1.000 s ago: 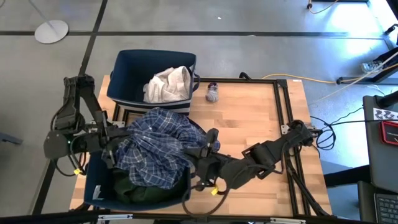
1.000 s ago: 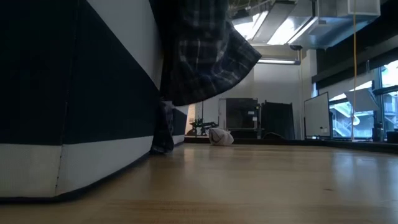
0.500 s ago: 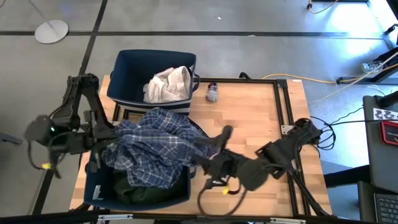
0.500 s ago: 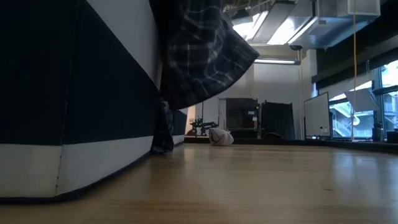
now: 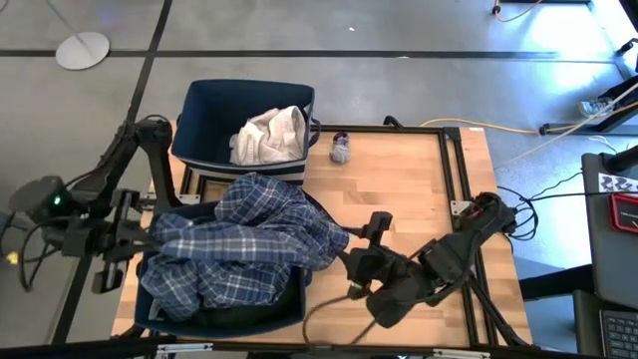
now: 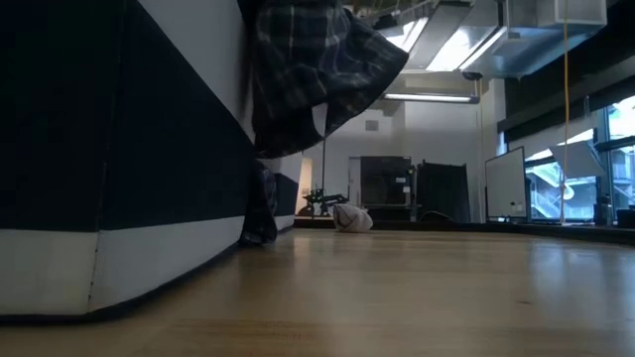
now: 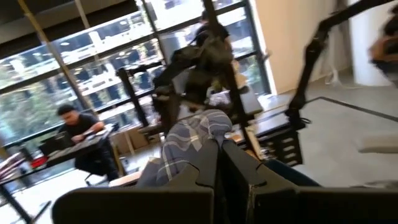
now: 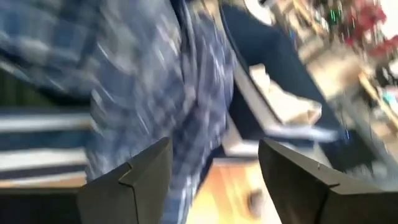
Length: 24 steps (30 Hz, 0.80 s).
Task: Sort clothes
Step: Put the blue checkered long sleeve into the bottom blue laundry organizer
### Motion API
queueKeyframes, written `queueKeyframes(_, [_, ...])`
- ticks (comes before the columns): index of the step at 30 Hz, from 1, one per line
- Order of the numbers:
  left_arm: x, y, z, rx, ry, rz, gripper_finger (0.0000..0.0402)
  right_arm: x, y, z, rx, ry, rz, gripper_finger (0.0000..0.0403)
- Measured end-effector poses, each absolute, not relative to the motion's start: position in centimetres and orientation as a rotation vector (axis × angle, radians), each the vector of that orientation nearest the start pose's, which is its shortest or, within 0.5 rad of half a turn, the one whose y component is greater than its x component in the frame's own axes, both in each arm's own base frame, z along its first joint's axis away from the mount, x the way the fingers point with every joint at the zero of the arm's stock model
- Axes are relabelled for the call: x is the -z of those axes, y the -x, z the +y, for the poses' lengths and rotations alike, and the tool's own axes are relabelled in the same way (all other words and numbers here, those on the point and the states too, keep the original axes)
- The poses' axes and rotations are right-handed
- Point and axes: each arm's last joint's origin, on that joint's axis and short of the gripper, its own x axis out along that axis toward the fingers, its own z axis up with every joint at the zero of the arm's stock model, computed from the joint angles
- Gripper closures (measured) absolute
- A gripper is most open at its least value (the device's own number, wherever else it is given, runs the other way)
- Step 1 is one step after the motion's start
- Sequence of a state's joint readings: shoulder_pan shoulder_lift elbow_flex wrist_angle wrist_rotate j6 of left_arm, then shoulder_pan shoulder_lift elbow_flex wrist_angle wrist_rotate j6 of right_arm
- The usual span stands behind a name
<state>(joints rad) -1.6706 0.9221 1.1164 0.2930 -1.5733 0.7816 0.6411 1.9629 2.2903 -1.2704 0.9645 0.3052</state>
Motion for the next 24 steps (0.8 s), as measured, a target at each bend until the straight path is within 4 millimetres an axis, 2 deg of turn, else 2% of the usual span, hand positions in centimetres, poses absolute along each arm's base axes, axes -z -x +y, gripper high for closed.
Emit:
queueKeyframes(4, [-43.4,-0.7,-16.3,0.137,-0.280,-0.019,0.0400,-37.8,-31.9,20.7,0.470,0.374,0.716,0.0171])
queueKeyframes(8, [-40.6,-0.1,-16.8,0.171,-0.228,-0.019,0.0400,-33.0,-31.8,20.3,0.583,0.390,0.802,0.0180])
queueKeyframes(11, [-38.1,0.1,-16.4,0.207,-0.171,-0.004,0.0400,-29.2,-31.7,19.4,0.662,0.398,0.862,0.0189])
queueKeyframes(15, [-34.5,-0.5,-15.1,0.265,0.001,0.206,0.0400,-23.9,-31.9,17.9,0.719,0.355,0.935,0.0201])
queueKeyframes(20, [-29.8,-1.9,-14.0,0.044,0.061,0.488,0.0399,-19.1,-32.6,16.4,0.692,0.278,0.965,0.0213])
queueKeyframes(24, [-27.3,-2.7,-14.0,-0.109,0.091,0.670,0.0397,-16.8,-33.6,15.7,0.619,0.208,0.927,0.0216])
